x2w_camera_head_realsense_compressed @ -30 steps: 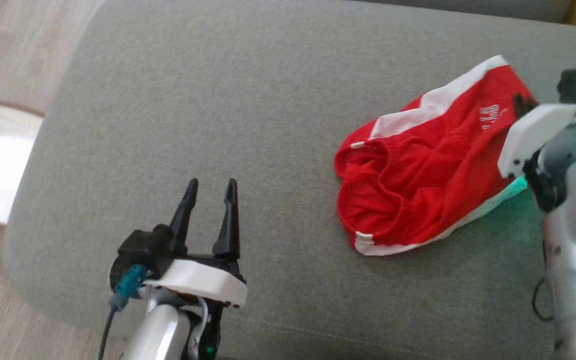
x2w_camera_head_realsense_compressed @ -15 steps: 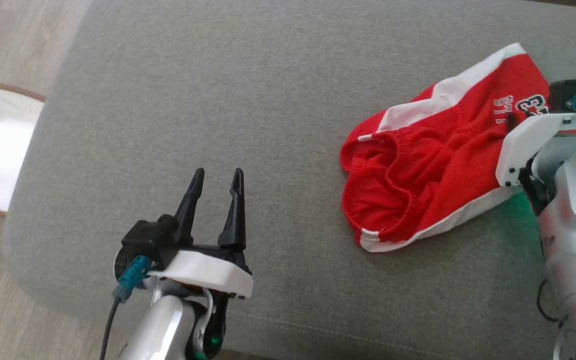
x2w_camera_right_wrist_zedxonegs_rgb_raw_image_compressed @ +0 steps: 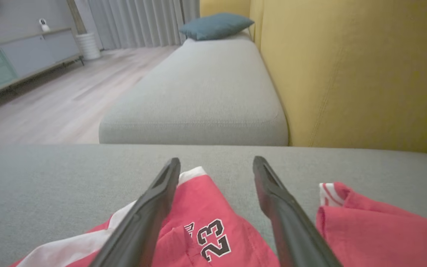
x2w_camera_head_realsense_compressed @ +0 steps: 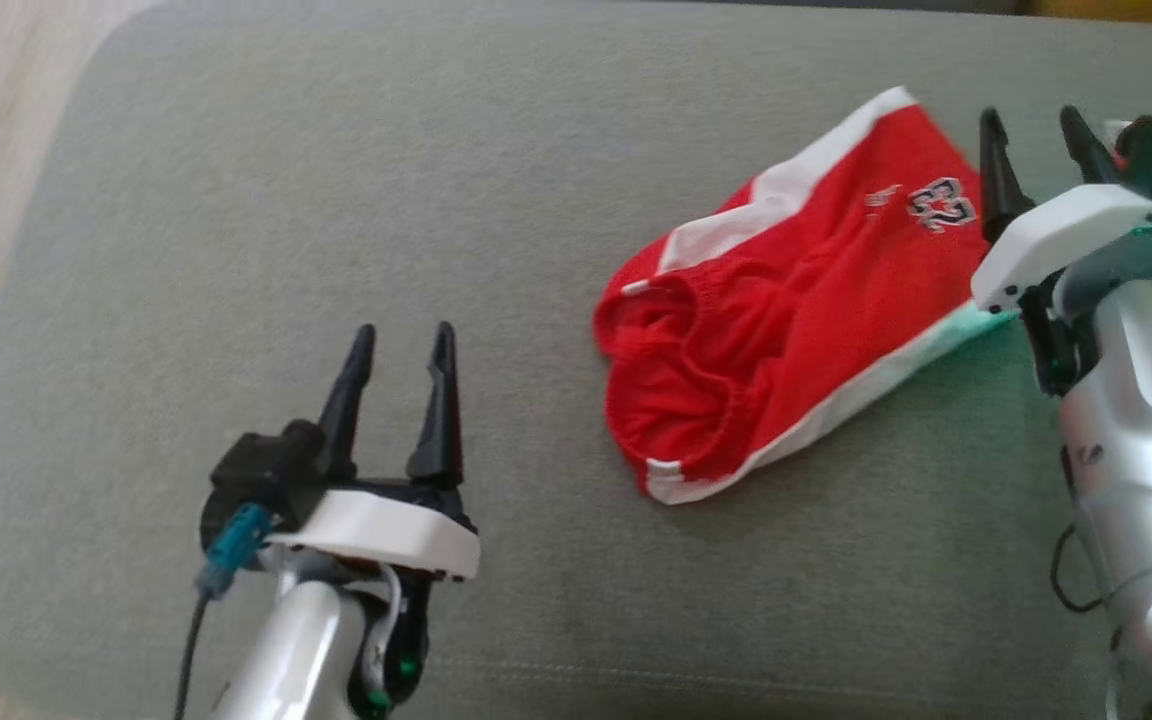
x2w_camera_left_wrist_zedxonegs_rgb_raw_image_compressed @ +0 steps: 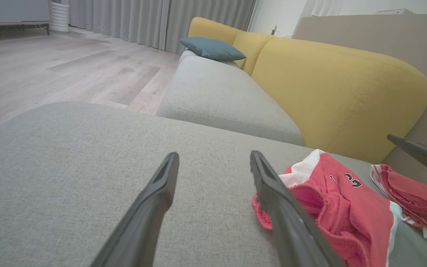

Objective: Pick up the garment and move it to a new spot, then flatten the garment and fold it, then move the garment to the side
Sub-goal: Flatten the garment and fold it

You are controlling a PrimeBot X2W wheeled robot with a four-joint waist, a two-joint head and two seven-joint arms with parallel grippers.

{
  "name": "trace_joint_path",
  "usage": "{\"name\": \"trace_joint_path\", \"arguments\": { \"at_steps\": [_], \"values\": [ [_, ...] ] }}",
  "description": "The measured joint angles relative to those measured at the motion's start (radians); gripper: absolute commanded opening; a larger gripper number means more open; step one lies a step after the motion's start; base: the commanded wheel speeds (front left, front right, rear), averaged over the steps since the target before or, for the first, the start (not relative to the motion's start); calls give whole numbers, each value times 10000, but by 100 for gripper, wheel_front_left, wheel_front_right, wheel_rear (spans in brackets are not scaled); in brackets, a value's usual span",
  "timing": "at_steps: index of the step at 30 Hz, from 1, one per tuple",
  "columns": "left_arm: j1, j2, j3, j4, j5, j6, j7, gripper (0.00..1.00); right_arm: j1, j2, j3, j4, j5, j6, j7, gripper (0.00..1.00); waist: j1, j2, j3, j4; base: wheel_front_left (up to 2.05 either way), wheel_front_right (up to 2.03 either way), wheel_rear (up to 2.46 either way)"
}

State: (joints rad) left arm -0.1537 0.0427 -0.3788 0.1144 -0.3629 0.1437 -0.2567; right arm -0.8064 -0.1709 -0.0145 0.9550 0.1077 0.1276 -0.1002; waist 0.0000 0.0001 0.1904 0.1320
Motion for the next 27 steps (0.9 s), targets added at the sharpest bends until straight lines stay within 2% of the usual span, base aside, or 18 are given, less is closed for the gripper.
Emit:
{"name": "trace_joint_path", "arguments": {
  "at_steps": [6,12,20,27],
  "values": [
    [56,2,313,-121,109,-77,0,100,1606,-309,986,-1680,1195,0,-502,100,0,0,-280,-687,0,0,0],
    [65,4,387,-180,249,-217,0,100,3351,-357,1016,-3308,1766,0,-773,100,0,0,-442,-1186,0,0,0],
    [102,6,368,-2,476,-677,0,100,5682,337,468,-5306,1693,0,-1057,100,0,0,-516,-1776,0,0,0],
    [105,6,370,466,734,-1080,0,100,6045,644,236,-6117,1546,0,-1005,100,0,0,-337,-2070,0,0,0]
  ]
}}
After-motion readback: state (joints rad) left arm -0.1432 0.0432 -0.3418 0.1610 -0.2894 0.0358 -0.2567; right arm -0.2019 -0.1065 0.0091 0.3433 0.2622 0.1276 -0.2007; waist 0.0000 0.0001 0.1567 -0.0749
